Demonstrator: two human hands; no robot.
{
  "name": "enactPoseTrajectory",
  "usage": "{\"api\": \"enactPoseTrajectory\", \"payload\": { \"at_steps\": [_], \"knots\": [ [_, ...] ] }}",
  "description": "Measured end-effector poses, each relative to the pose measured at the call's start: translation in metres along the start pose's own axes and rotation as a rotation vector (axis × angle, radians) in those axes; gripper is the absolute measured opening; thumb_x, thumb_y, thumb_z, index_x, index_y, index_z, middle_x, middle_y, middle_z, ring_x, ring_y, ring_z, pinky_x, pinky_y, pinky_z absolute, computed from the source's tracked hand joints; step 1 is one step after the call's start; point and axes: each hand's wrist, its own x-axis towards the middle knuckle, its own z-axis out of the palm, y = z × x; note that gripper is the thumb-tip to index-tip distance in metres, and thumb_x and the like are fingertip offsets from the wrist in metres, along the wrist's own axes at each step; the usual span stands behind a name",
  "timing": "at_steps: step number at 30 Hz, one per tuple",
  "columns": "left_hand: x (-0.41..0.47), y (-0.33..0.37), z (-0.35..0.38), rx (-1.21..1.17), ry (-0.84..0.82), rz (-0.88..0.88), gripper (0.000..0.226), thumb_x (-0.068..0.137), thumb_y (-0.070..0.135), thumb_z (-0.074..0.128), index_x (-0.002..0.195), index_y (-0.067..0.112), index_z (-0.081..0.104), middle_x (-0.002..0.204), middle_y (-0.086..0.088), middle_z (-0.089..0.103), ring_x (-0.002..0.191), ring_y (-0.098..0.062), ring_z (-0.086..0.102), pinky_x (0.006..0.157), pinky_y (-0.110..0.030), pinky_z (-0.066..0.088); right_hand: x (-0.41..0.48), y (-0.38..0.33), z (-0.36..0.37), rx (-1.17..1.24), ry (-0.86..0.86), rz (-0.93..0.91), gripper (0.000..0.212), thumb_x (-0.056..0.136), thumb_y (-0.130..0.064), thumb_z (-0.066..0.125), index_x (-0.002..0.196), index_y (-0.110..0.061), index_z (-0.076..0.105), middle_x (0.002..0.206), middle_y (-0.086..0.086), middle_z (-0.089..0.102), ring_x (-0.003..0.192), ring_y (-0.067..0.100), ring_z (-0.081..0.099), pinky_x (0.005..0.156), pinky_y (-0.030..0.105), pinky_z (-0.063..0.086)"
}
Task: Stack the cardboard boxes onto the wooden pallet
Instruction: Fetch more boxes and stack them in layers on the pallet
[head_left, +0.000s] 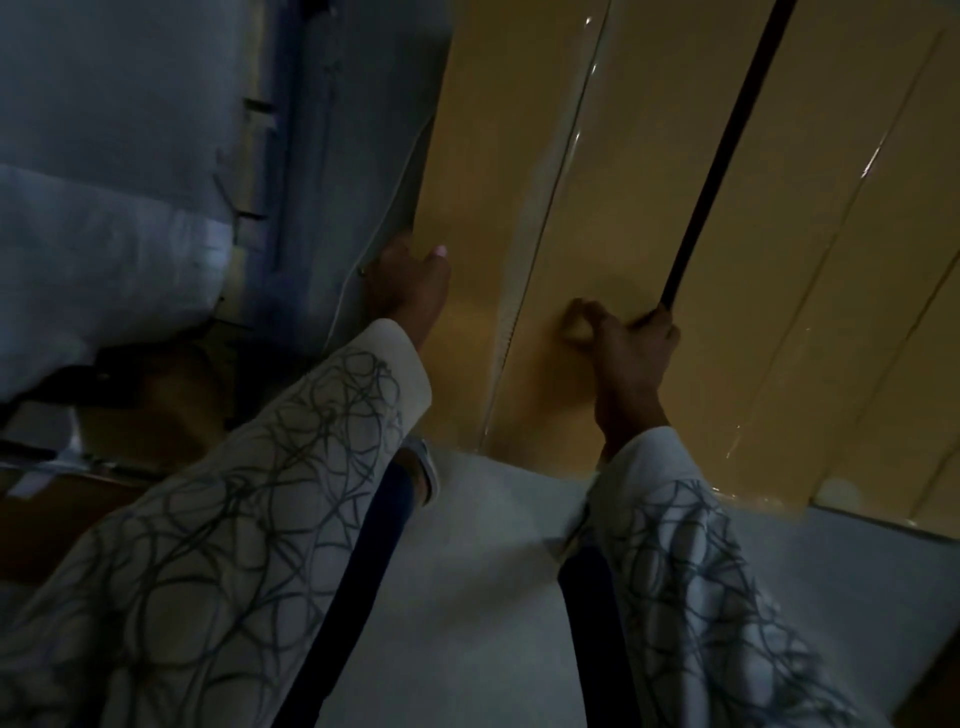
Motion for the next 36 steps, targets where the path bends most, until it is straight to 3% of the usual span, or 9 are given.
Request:
{"api": "enactPoseTrajectory", "payload": {
  "at_steps": [10, 14, 17, 21, 26, 29, 31, 33, 36],
  "knots": [
    [-0.202, 0.124, -0.158, 0.150, 0.183, 0.132, 0.071, 0.084, 0.055, 0.060, 0.143, 0.018, 0.048, 0.145, -0.006, 0.053, 0.134, -0.031, 0.045, 0.112, -0.049, 0.034, -0.174, -0.100, -0.152, -0.002, -0.093, 0.087, 0.094, 0.087, -0.048, 0.076, 0.158, -0.008, 0.028, 0.158, 0.012, 0.030, 0.145, 0.038, 0.029, 0.117, 0.046, 0.027],
    [-0.340, 0.177, -0.234, 0.351, 0.209, 0.370, 0.075, 0.081, 0.056, 0.063, 0.143, 0.018, 0.045, 0.146, -0.006, 0.050, 0.137, -0.030, 0.038, 0.113, -0.052, 0.022, -0.294, -0.104, -0.252, 0.182, -0.172, 0.154, 0.108, 0.067, -0.055, 0.085, 0.150, -0.006, 0.038, 0.152, 0.008, 0.038, 0.133, 0.035, 0.046, 0.112, 0.050, 0.045],
    [-0.439, 0.209, -0.273, 0.455, 0.302, 0.448, 0.073, 0.077, 0.056, 0.061, 0.139, 0.021, 0.048, 0.143, -0.006, 0.052, 0.135, -0.032, 0.039, 0.116, -0.060, 0.016, -0.362, -0.075, -0.312, 0.375, -0.281, 0.250, 0.112, 0.043, -0.064, 0.090, 0.138, -0.014, 0.055, 0.141, 0.002, 0.058, 0.116, 0.028, 0.062, 0.084, 0.046, 0.061],
    [-0.543, 0.226, -0.295, 0.447, 0.374, 0.604, 0.064, 0.075, 0.056, 0.058, 0.128, 0.021, 0.058, 0.134, -0.004, 0.059, 0.131, -0.030, 0.043, 0.117, -0.058, 0.013, -0.474, -0.060, -0.384, 0.556, -0.395, 0.338, 0.042, 0.093, -0.066, 0.058, 0.116, -0.031, 0.061, 0.112, 0.001, 0.062, 0.100, 0.024, 0.061, 0.075, 0.038, 0.052],
    [-0.622, 0.204, -0.299, 0.553, 0.336, 0.936, 0.060, 0.076, 0.056, 0.054, 0.121, 0.018, 0.063, 0.126, -0.005, 0.063, 0.126, -0.031, 0.048, 0.120, -0.060, 0.010, -0.551, 0.006, -0.388, 0.744, -0.384, 0.372, 0.100, 0.075, -0.095, 0.045, 0.145, -0.024, 0.050, 0.122, 0.004, 0.068, 0.094, 0.028, 0.074, 0.073, 0.055, 0.064],
    [-0.659, 0.183, -0.296, 0.696, 0.270, 1.098, 0.063, 0.076, 0.056, 0.053, 0.124, 0.016, 0.062, 0.128, -0.008, 0.063, 0.125, -0.033, 0.048, 0.119, -0.061, 0.013, -0.608, 0.025, -0.398, 0.826, -0.366, 0.414, 0.057, 0.098, -0.076, 0.034, 0.117, -0.028, 0.057, 0.094, 0.002, 0.073, 0.080, 0.026, 0.074, 0.082, 0.053, 0.062],
    [-0.687, 0.167, -0.287, 0.793, 0.239, 1.210, 0.063, 0.075, 0.055, 0.053, 0.122, 0.014, 0.063, 0.127, -0.011, 0.063, 0.124, -0.034, 0.048, 0.118, -0.062, 0.017, -0.636, 0.041, -0.404, 0.874, -0.384, 0.490, 0.058, 0.101, -0.073, 0.032, 0.130, -0.026, 0.050, 0.117, 0.013, 0.068, 0.095, 0.033, 0.072, 0.068, 0.044, 0.063],
    [-0.715, 0.151, -0.274, 0.881, 0.222, 1.325, 0.062, 0.075, 0.053, 0.053, 0.120, 0.011, 0.063, 0.124, -0.012, 0.063, 0.122, -0.034, 0.049, 0.118, -0.061, 0.017, -0.654, 0.063, -0.411, 0.964, -0.380, 0.553, 0.081, 0.099, -0.075, 0.032, 0.159, -0.020, 0.028, 0.152, 0.027, 0.045, 0.125, 0.045, 0.060, 0.077, 0.047, 0.061],
    [-0.758, 0.123, -0.246, 1.006, 0.128, 1.484, 0.061, 0.073, 0.051, 0.053, 0.117, 0.010, 0.063, 0.119, -0.013, 0.064, 0.117, -0.033, 0.050, 0.118, -0.059, 0.015, -0.677, 0.102, -0.423, 1.227, -0.329, 0.657, 0.084, 0.102, -0.071, 0.035, 0.163, -0.016, 0.018, 0.163, 0.031, 0.025, 0.143, 0.049, 0.041, 0.096, 0.052, 0.052]
  ]
}}
